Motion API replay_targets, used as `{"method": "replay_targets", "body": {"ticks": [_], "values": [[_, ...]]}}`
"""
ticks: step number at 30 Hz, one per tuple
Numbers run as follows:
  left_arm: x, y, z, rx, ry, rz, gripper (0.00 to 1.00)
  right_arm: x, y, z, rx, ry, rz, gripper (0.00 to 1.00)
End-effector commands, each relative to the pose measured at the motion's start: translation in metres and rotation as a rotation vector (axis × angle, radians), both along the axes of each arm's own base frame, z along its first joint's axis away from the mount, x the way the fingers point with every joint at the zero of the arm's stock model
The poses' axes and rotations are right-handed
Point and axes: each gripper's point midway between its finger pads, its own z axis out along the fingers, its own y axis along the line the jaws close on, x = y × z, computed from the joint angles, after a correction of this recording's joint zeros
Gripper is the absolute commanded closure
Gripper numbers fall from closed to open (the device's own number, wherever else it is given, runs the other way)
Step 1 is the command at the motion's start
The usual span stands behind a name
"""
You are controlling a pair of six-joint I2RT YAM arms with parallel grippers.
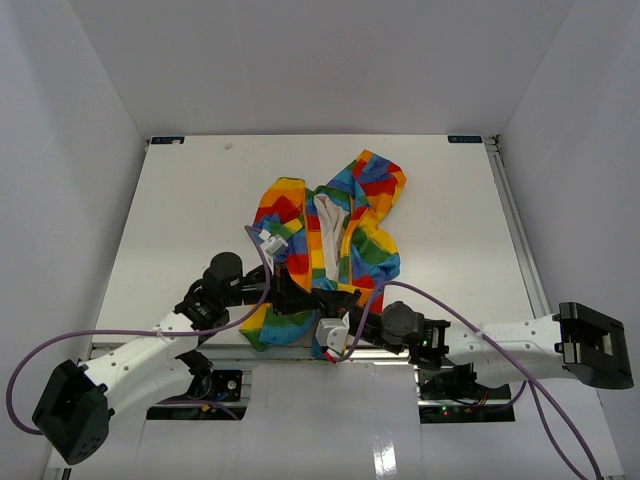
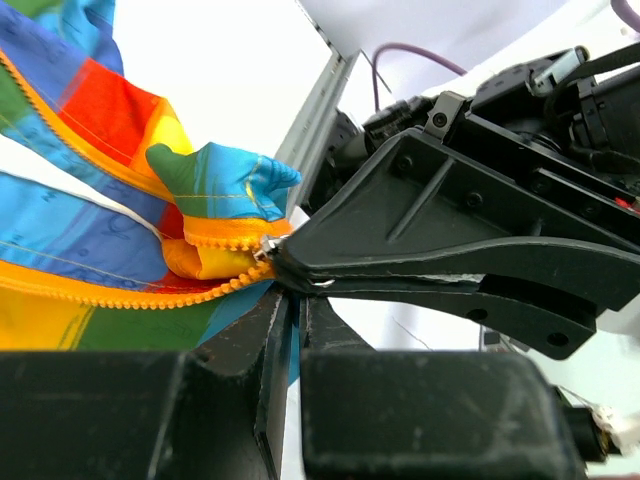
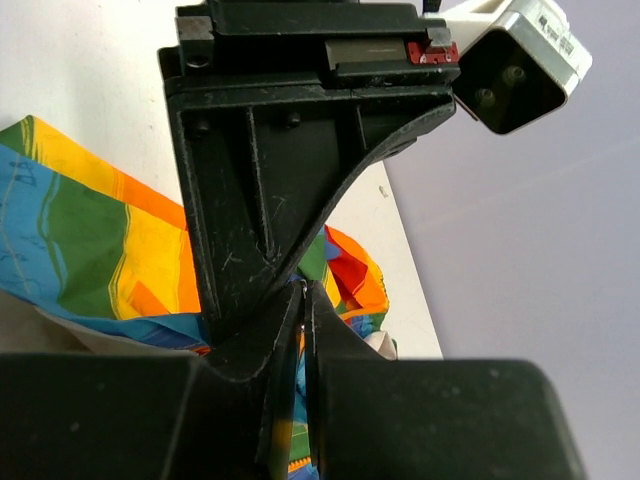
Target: Zip up the jacket
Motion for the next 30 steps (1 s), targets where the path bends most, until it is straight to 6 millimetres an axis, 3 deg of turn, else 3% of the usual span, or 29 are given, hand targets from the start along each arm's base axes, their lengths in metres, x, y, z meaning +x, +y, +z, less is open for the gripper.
{"method": "replay_targets", "body": {"ticks": [1,7,13,17,23,30], "values": [[-0.021,-0.001,0.004,-0.026,-0.005,-0.101,1.00,0.022,0.008,0.041,0.135,0.010,-0.036,0.92],[-0.022,-0.001,0.003,-0.027,-0.008,-0.106,1.00,0.046,0.004,0.042,0.177,0.102,-0.071,0.92],[-0.025,0.002,0.006,-0.030,-0.027,-0.106,1.00,0.064,-0.002,0.024,0.126,0.269,-0.094,0.92],[-0.028,0.005,0.010,-0.031,-0.030,-0.100,1.00,0.055,-0.003,0.010,0.077,0.410,-0.024,0.92],[-0.033,0.011,0.017,-0.027,-0.054,-0.095,1.00,0.039,-0.005,0.004,0.035,0.607,0.079,0.92],[-0.041,0.014,0.027,-0.064,-0.100,-0.131,1.00,0.036,-0.003,-0.008,-0.016,0.806,0.160,0.92]]}}
